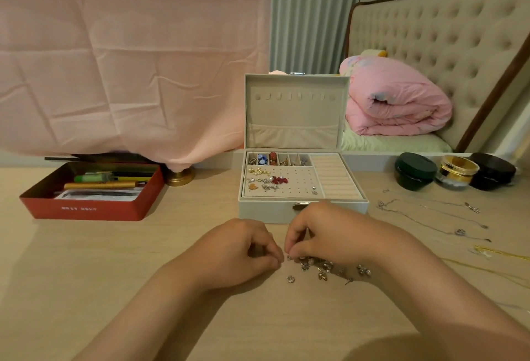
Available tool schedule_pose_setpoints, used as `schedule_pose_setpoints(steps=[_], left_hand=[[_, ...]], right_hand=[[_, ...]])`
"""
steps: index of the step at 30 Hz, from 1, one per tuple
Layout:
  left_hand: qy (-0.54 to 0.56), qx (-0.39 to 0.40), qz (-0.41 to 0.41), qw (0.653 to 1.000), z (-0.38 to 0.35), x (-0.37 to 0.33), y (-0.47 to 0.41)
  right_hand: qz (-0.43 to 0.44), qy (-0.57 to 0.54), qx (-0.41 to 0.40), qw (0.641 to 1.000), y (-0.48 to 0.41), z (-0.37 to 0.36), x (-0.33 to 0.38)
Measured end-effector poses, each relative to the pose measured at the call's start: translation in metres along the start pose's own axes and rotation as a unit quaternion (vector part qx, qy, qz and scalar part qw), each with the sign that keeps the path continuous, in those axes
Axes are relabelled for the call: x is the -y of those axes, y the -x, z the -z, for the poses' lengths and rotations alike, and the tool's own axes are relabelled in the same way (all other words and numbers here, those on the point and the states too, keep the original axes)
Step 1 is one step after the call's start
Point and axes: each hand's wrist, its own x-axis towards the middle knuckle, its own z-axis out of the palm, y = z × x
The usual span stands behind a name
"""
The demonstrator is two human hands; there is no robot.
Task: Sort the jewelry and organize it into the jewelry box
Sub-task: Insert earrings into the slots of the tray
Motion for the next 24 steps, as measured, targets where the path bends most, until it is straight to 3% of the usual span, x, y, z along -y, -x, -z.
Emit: schedule_pose_setpoints(steps=[3, 6, 9, 14, 18, 24], left_hand=[[0.023, -0.009, 0.003, 1.0, 0.001, 0.002, 0.0], [0.127, -0.036, 0.029, 0.991, 0.0, -0.001, -0.001], [0.266, -0.054, 0.063, 0.96, 0.0, -0.001, -0.001], [0.407, -0.086, 0.134, 0.899, -0.001, -0.011, -0.001], [0.454, -0.092, 0.164, 0.871, -0.001, -0.014, -0.002], [0.466, -0.085, 0.171, 0.864, 0.003, -0.016, -0.003]], right_hand=[[-0.008, 0.002, -0.012, 1.0, -0.001, 0.0, -0.004], [-0.01, 0.017, -0.014, 1.0, -0.002, -0.002, -0.005], [-0.014, 0.009, -0.02, 1.0, -0.003, -0.002, -0.007], [-0.008, -0.014, -0.033, 0.999, -0.003, -0.002, -0.008], [0.007, -0.137, -0.105, 0.985, -0.004, 0.002, -0.005], [0.034, -0.252, -0.143, 0.956, -0.008, -0.004, 0.004]])
